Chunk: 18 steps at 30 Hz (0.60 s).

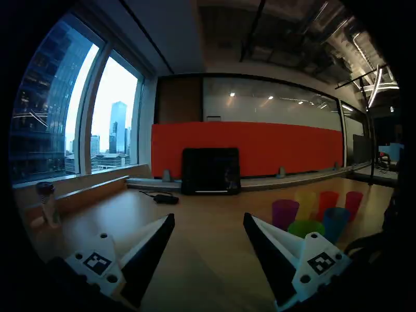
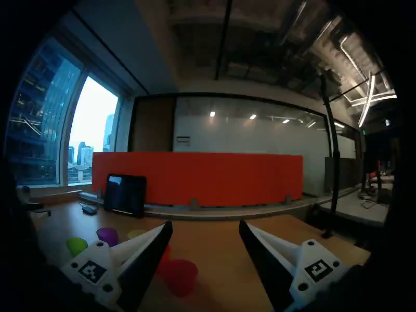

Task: Pour water

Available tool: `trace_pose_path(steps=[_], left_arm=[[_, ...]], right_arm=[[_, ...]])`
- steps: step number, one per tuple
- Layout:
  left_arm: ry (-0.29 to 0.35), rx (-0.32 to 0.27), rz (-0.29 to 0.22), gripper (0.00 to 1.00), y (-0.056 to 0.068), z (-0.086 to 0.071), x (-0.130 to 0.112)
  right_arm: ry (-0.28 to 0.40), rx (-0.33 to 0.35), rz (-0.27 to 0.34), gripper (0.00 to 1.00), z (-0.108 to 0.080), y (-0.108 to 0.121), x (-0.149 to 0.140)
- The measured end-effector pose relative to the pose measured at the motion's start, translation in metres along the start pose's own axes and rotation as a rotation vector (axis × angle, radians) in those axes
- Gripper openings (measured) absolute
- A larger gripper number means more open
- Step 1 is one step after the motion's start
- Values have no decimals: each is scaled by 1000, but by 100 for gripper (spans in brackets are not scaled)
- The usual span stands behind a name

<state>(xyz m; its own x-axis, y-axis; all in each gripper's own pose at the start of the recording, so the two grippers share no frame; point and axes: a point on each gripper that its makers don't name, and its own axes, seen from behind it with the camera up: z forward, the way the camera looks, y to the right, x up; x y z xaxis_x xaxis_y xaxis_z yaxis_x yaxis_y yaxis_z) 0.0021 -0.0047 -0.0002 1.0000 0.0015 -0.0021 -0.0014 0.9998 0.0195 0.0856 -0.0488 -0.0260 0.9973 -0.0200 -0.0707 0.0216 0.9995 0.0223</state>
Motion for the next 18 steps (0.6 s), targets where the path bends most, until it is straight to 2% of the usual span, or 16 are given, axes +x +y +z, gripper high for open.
trace_pose_path(steps=[18], left_arm=[[-3,-11,0,98,3,1,-1]], right_arm=[[8,-3,-1,99,-1,2,3]])
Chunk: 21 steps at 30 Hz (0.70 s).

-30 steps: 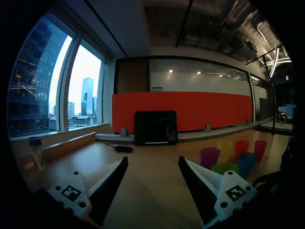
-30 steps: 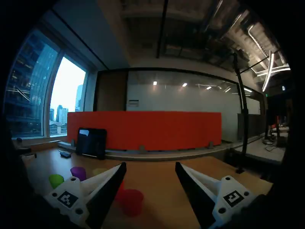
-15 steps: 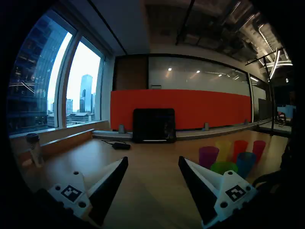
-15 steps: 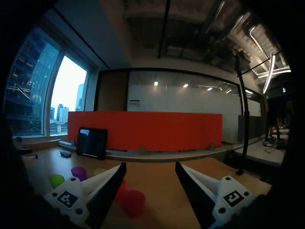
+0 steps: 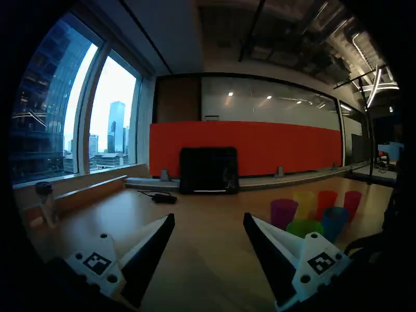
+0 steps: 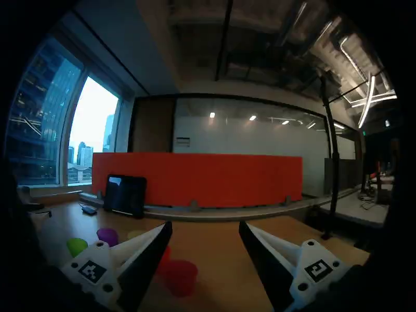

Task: Pour water

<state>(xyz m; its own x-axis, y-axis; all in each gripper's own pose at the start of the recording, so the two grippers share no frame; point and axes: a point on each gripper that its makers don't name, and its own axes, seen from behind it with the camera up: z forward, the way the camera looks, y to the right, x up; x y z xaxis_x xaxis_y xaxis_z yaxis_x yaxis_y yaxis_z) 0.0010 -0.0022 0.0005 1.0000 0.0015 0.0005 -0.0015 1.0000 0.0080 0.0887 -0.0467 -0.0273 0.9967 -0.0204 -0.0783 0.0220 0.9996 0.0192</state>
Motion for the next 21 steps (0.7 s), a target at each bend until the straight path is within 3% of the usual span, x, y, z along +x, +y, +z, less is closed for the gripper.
trace_pose_path(steps=[9,21], left_arm=[[0,-1,0,98,-1,0,1],[0,-1,1,98,0,0,1]], right_arm=[[4,3,3,99,4,3,-4],[-15,-2,24,99,18,8,-39]])
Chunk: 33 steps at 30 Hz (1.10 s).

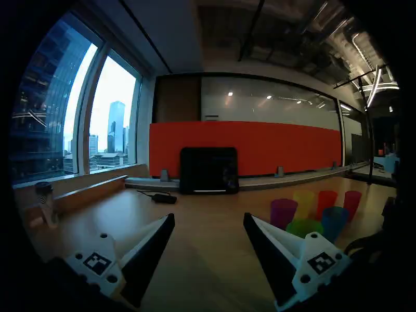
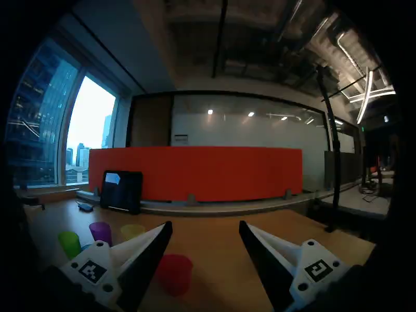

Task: Pour water

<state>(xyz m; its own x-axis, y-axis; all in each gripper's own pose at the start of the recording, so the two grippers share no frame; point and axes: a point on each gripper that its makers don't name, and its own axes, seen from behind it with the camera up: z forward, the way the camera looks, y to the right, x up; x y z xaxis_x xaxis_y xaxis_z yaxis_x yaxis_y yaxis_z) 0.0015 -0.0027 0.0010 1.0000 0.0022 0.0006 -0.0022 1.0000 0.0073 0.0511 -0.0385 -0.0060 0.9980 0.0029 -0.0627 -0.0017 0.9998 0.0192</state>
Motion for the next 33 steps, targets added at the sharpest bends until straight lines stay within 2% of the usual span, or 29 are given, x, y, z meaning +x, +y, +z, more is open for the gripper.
trace_pose_path(steps=[5,12,23,33], left_arm=[[0,0,0,98,0,0,0],[0,0,0,98,0,0,0],[0,0,0,99,1,0,0],[0,0,0,98,0,0,0]], right_arm=[[-13,11,6,99,4,-2,-14],[-21,25,-15,99,2,-4,-27],[-47,-7,20,99,1,15,-41],[-59,-24,-13,99,0,25,-46]])
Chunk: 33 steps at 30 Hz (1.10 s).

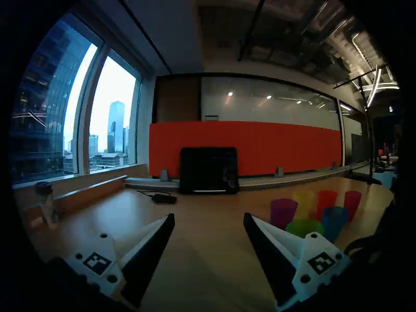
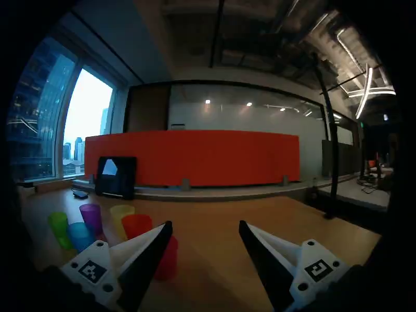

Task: Pour water

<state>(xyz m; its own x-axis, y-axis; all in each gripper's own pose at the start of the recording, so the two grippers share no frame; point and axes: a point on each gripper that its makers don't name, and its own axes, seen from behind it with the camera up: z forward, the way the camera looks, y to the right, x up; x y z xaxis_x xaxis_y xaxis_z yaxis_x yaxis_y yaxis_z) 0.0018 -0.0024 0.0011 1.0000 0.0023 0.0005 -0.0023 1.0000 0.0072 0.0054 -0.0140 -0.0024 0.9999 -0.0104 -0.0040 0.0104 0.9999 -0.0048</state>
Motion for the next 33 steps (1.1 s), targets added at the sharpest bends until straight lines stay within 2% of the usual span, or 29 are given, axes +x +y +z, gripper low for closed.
trace_pose_path(steps=[11,33], left_arm=[[0,0,0,98,1,0,0],[0,0,0,98,0,0,0]], right_arm=[[-6,-8,-3,99,3,8,-7],[-3,-7,10,99,1,13,-4]])
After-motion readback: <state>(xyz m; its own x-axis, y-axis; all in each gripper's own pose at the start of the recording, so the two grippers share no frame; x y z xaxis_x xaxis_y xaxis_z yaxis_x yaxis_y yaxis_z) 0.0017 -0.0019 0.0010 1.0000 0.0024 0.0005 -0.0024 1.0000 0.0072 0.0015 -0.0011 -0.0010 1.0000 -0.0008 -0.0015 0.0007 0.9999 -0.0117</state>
